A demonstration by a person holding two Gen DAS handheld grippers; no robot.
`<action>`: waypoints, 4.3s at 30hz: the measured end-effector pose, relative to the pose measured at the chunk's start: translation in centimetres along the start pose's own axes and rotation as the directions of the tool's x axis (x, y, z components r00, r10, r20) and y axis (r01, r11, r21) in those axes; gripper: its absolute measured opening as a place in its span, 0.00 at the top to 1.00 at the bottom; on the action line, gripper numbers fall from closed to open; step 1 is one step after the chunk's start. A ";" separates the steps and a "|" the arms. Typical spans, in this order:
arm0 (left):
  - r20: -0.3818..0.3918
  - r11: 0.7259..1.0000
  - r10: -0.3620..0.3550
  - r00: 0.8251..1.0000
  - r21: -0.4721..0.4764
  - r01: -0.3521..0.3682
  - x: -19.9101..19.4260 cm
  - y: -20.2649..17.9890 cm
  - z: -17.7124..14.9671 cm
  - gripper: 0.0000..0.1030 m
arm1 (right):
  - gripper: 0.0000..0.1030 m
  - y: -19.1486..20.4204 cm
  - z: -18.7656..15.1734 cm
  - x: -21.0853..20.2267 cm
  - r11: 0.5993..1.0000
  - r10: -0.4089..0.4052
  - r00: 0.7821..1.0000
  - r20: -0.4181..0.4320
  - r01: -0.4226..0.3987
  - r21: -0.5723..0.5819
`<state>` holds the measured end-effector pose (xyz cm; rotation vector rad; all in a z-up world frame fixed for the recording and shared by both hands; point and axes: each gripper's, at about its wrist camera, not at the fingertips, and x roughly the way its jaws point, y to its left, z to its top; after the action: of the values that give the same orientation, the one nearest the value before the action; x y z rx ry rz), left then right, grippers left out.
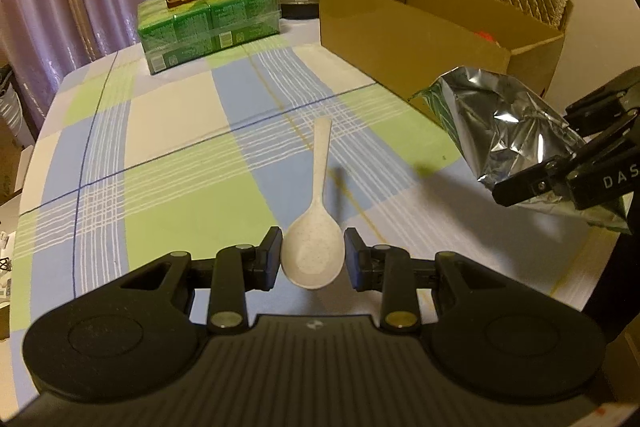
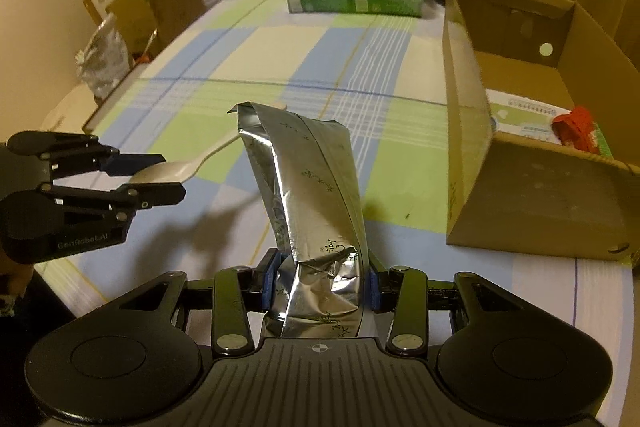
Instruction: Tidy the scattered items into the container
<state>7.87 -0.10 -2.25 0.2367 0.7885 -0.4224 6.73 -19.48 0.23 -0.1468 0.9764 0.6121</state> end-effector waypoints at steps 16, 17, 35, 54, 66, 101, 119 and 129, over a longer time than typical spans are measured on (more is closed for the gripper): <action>0.069 0.999 -0.035 0.997 -0.004 0.035 -1.6 -5.4 6.2 0.73 | 0.62 -4.1 2.4 -8.5 0.995 -0.021 0.980 0.199 0.001 0.100; 0.077 0.999 -0.045 0.996 -0.010 0.046 -1.5 -5.8 7.1 0.73 | 0.62 -4.7 2.9 -9.0 0.994 -0.028 0.976 0.214 0.004 0.112; 0.095 0.988 -0.139 0.986 -0.056 0.145 8.8 -11.7 22.1 0.73 | 0.62 -20.7 11.7 -5.4 0.934 -0.168 0.967 0.191 0.094 0.345; 0.057 0.990 -0.125 0.991 -0.062 0.128 13.8 -11.9 23.2 0.68 | 0.54 -24.6 13.0 -1.9 0.923 -0.168 0.965 0.200 0.083 0.376; 0.115 0.991 -0.084 0.990 -0.098 0.096 7.7 -12.2 20.7 0.29 | 0.12 -20.5 7.4 -8.2 0.921 -0.190 0.934 0.302 0.063 0.385; 0.053 0.940 0.094 0.994 -0.334 -0.071 -3.1 -16.6 10.4 0.01 | 0.02 -12.4 -5.0 -17.3 0.936 -0.241 0.935 0.260 0.152 0.318; 0.038 0.922 0.100 0.994 -0.379 -0.078 -2.9 -16.3 9.7 0.01 | 0.02 -11.4 -4.9 -16.6 0.938 -0.234 0.944 0.233 0.156 0.311; 0.037 0.919 0.101 0.994 -0.387 -0.079 -2.6 -16.1 9.5 0.01 | 0.02 -11.4 -4.9 -16.2 0.937 -0.236 0.946 0.220 0.162 0.310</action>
<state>4.99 -17.15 5.34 -0.1070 0.7854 -0.1787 2.81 -37.55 8.85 0.0901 0.7783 0.2856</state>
